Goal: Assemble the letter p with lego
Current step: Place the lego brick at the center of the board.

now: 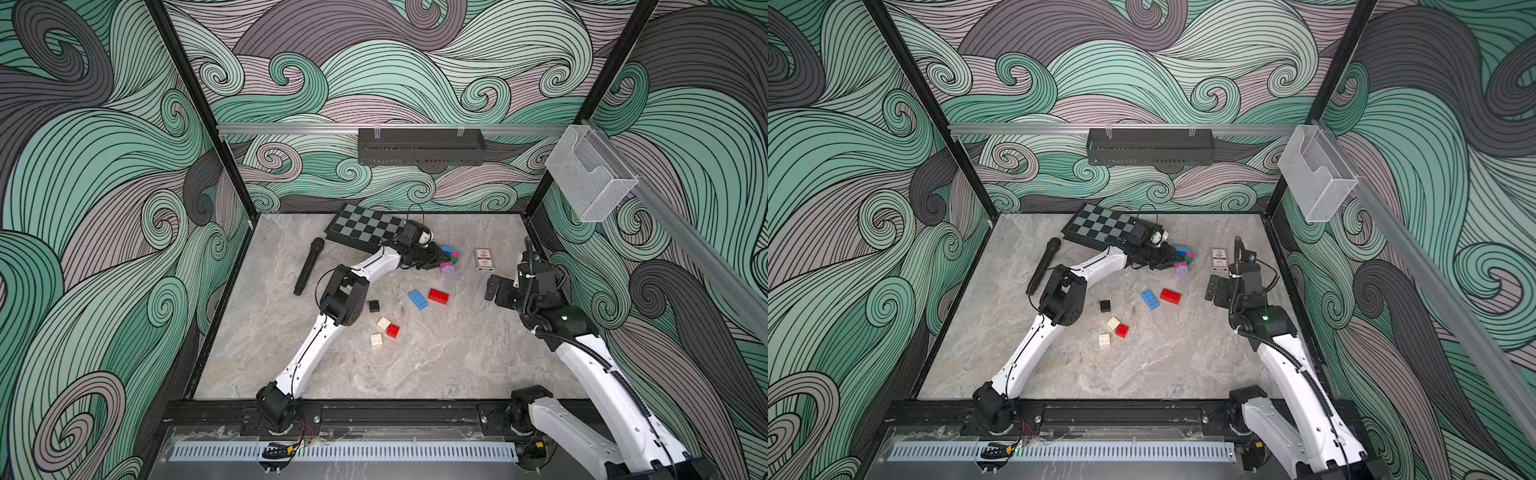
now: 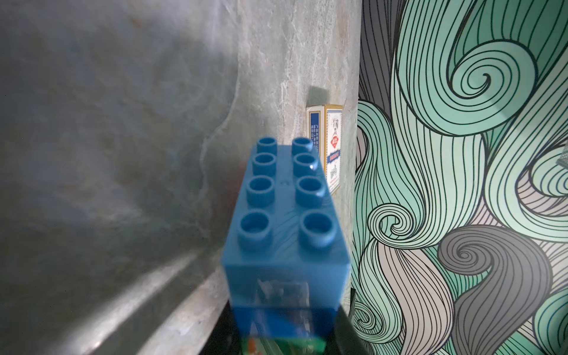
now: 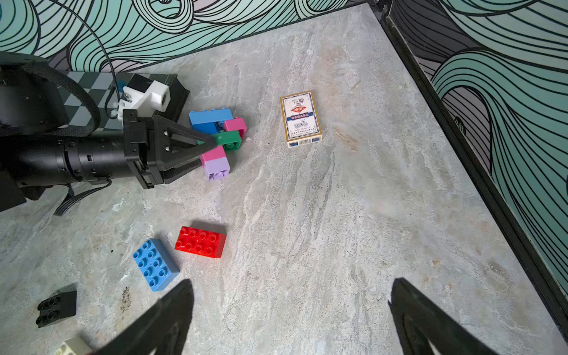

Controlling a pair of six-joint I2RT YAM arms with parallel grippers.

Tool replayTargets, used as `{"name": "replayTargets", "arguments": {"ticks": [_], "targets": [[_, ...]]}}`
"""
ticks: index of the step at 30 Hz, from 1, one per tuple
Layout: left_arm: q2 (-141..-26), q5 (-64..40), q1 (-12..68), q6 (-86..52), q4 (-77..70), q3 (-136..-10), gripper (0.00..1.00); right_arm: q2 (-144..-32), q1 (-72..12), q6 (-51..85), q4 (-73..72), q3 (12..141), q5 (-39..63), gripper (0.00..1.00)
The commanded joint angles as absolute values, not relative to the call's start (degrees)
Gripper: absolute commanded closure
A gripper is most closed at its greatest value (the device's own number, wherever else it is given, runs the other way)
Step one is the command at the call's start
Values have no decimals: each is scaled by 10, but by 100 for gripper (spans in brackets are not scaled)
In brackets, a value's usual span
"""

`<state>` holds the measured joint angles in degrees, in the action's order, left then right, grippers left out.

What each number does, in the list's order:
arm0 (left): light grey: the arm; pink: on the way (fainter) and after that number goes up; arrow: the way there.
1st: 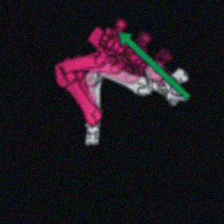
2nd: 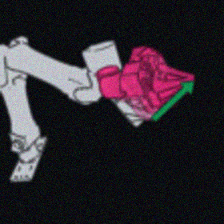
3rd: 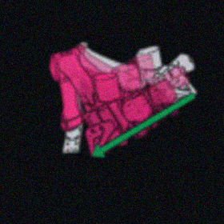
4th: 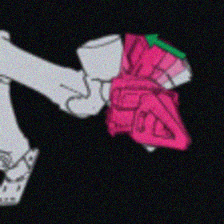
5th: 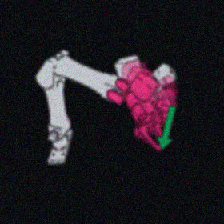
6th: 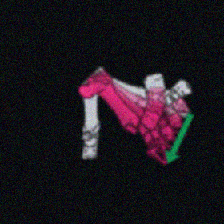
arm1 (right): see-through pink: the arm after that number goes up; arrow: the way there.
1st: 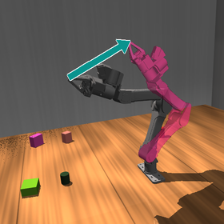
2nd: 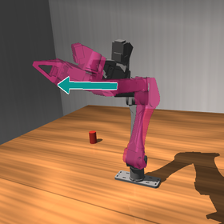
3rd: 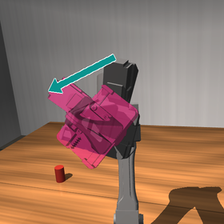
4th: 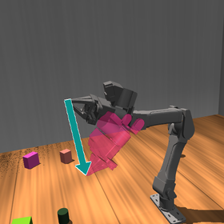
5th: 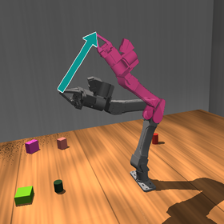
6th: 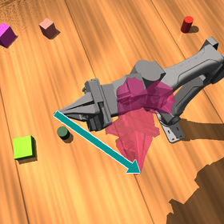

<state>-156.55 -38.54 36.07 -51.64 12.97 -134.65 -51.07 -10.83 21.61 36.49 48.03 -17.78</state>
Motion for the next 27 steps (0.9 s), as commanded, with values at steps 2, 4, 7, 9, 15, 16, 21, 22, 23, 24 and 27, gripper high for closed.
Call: {"name": "replayTargets", "arguments": {"ticks": [2, 4, 7, 9, 15, 16, 21, 22, 23, 24, 27], "targets": [[-1557, -349, 360, -506, 173, -1313, 48, -512, -105, 219, 356, 475, -172, 1], [-1547, -337, 357, -501, 176, -1295, 47, -512, -105, 219, 355, 475, -171, 1], [-1535, -327, 350, -500, 178, -1267, 46, -514, -105, 219, 355, 475, -169, 1], [-1527, -324, 346, -494, 184, -1257, 46, -515, -105, 218, 355, 475, -168, 1], [-1482, -318, 342, -451, 225, -1249, 48, -519, -105, 216, 352, 474, -166, 1], [-1465, -317, 342, -442, 220, -1244, 49, -521, -105, 216, 350, 473, -166, 1], [-1361, -296, 347, -378, 219, -1226, 51, -533, -105, 215, 356, 475, -163, 1], [-1333, -292, 349, -364, 217, -1219, 52, -536, -105, 215, 360, 478, -163, 1], [-1305, -290, 352, -351, 214, -1207, 53, -538, -106, 214, 365, 481, -165, 1], [-1272, -284, 354, -338, 214, -1193, 54, -541, -106, 212, 370, 485, -167, 1], [-1170, -262, 359, -302, 211, -1126, 58, -554, -113, 200, 384, 496, -163, 1]]}}
